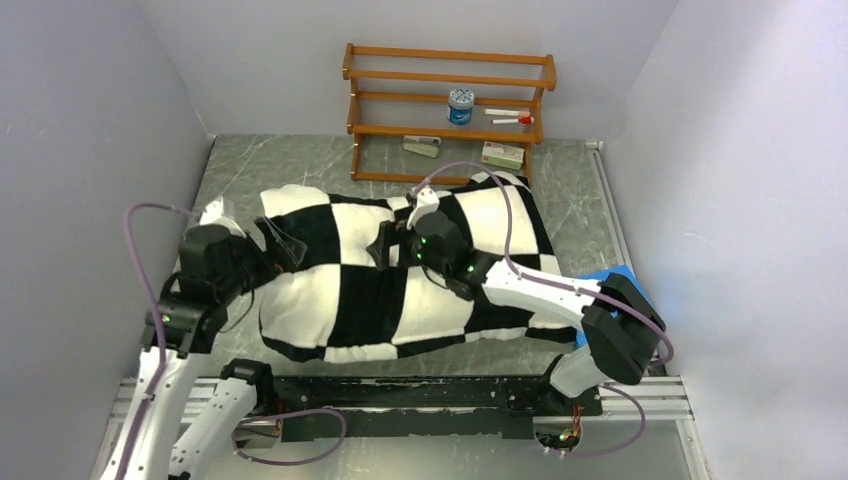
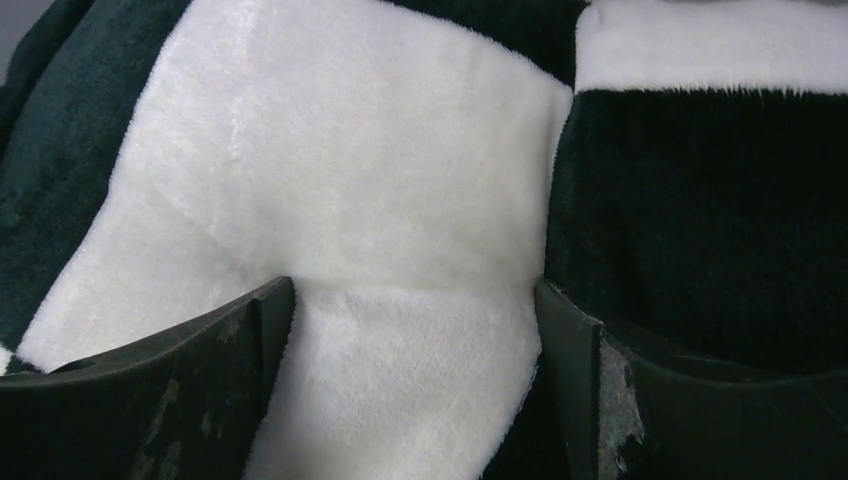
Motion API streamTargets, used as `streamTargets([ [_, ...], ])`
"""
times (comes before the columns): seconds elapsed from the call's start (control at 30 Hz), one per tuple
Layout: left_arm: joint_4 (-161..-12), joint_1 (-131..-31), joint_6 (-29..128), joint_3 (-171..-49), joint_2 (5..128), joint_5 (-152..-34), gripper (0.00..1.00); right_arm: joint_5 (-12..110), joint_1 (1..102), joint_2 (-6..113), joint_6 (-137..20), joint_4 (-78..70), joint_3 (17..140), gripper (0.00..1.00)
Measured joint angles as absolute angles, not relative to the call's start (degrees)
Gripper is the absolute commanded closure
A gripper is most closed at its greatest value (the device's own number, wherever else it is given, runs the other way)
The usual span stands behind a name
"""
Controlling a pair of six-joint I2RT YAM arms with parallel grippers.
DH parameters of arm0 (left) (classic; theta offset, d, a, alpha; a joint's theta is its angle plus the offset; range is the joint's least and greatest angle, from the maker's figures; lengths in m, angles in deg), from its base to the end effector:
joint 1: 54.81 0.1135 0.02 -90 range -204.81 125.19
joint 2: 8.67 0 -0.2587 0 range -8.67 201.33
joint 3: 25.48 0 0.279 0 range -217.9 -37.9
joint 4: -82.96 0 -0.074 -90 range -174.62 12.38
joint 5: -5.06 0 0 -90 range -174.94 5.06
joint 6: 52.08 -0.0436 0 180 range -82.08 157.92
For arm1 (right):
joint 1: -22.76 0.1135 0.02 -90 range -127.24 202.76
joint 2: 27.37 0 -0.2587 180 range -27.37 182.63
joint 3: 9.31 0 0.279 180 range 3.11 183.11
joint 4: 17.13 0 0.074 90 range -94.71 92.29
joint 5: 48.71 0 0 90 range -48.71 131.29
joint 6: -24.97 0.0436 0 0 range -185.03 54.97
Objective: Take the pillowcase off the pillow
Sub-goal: Turn over the pillow at the center of the board.
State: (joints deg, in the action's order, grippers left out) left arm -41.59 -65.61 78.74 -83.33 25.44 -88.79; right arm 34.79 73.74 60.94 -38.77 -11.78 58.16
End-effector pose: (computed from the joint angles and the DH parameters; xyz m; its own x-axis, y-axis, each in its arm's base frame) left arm 0.1578 -0.0331 0.3091 -0.5496 -0.5591 -0.6207 -0.1536 0.7980 -0.5828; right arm 0.2421 0.2909 0.2211 -0.5624 0.0042 -0.8268 -0.5120 0.7835 0.3522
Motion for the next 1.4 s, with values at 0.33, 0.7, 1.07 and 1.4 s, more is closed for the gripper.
streamTargets([
  [0.33,-43.6,-60.2,66.1,-98.8,55.8,-87.2,0.03,28.5,82.6,52.8,-31.1,-26.2,43.2,0.09],
  [0.7,-74.5,-46.7,71.3,-77.7,61.7,-124.6,0.92,25.1,88.2,39.8,-28.2,-14.3,41.4,0.0],
  [1.07,-77.3,-46.6,70.0,-74.2,53.2,-126.9,0.95,1.3,83.3,23.3,-23.9,30.6,56.8,0.0],
  [1.4,-67.9,-49.5,68.2,-73.8,39.4,-122.3,0.94,20.1,71.9,37.0,-34.0,25.2,66.4,0.07],
])
